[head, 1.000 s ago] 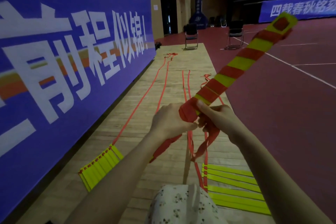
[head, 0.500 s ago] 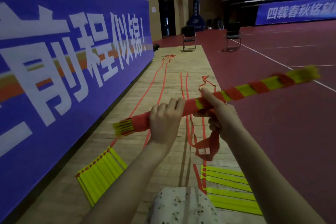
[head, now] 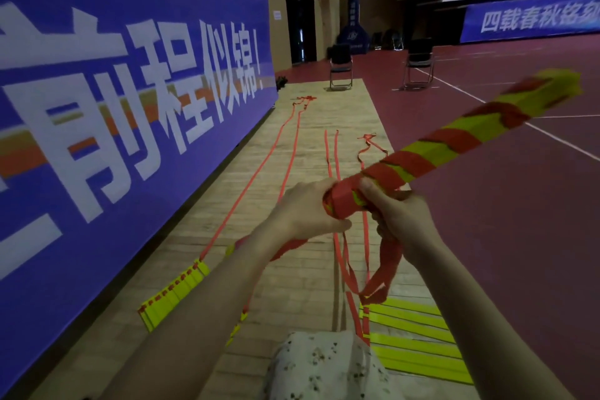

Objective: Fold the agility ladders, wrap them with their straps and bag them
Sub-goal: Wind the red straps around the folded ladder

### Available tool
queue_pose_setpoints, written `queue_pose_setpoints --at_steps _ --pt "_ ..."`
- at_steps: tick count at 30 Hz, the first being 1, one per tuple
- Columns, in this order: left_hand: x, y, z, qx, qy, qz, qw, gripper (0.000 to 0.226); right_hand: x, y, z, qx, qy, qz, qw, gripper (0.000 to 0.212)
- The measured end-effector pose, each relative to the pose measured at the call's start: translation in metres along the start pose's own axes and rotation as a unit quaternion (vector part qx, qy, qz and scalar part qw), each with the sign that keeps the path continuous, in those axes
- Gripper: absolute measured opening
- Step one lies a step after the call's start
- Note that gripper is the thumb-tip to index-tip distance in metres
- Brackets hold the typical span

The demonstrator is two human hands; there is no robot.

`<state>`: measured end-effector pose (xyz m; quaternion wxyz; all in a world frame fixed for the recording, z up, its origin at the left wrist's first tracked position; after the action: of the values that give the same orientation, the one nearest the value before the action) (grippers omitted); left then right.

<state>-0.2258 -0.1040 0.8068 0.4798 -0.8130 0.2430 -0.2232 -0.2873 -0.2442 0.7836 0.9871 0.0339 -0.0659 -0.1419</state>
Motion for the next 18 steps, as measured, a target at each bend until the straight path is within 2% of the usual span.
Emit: queue_pose_setpoints --at_steps 2,4,5,8,10,12,14,16,18 --pt "-0.002 -0.002 -0.003 0.063 -0.021 -0.114 0.991 0.056 0.002 0.004 0.006 -0.057 0.009 0.023 0.998 0.048" --pt "-0.005 -0.004 -0.008 0.150 -0.050 -0.194 0.968 0.063 0.001 0.010 0.014 -0.050 0.020 0.037 0.998 0.044" --pt "-0.007 -0.003 -0.013 0.210 -0.048 -0.228 0.950 0.064 0.001 0.012 0.017 -0.021 0.025 0.035 0.999 0.042" --pt "-0.019 0.004 -0.026 0.366 0.016 -0.359 0.858 0.049 0.003 0.010 0.018 0.062 0.044 -0.006 0.997 0.031" --pt "-0.025 0.014 -0.029 0.403 0.061 -0.384 0.829 0.042 0.005 0.007 0.003 0.101 0.067 -0.048 0.991 0.028" --pt "-0.025 0.023 -0.033 0.397 0.085 -0.356 0.842 0.051 0.001 0.002 -0.015 0.121 0.099 -0.096 0.983 0.027" --pt "-0.027 0.026 -0.036 0.371 0.067 -0.313 0.872 0.061 -0.004 -0.002 -0.025 0.136 0.110 -0.120 0.977 0.027" --pt "-0.023 0.021 -0.032 0.286 0.014 -0.215 0.933 0.062 -0.004 -0.006 -0.031 0.135 0.091 -0.109 0.981 0.025" --pt "-0.008 0.016 -0.019 0.180 -0.031 -0.067 0.981 0.052 -0.003 -0.010 -0.033 0.103 0.062 -0.087 0.989 0.026"
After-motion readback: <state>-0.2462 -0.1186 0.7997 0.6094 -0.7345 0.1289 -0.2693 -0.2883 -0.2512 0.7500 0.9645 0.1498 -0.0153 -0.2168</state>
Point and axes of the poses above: each hand's wrist, its own x-axis towards the middle knuckle, its own y-axis out of the palm, z = x × y, the point moved 7 cm from there along x, towards the middle knuckle, and after that the axes turned 7 degrees about z, right-handed, at the moved point
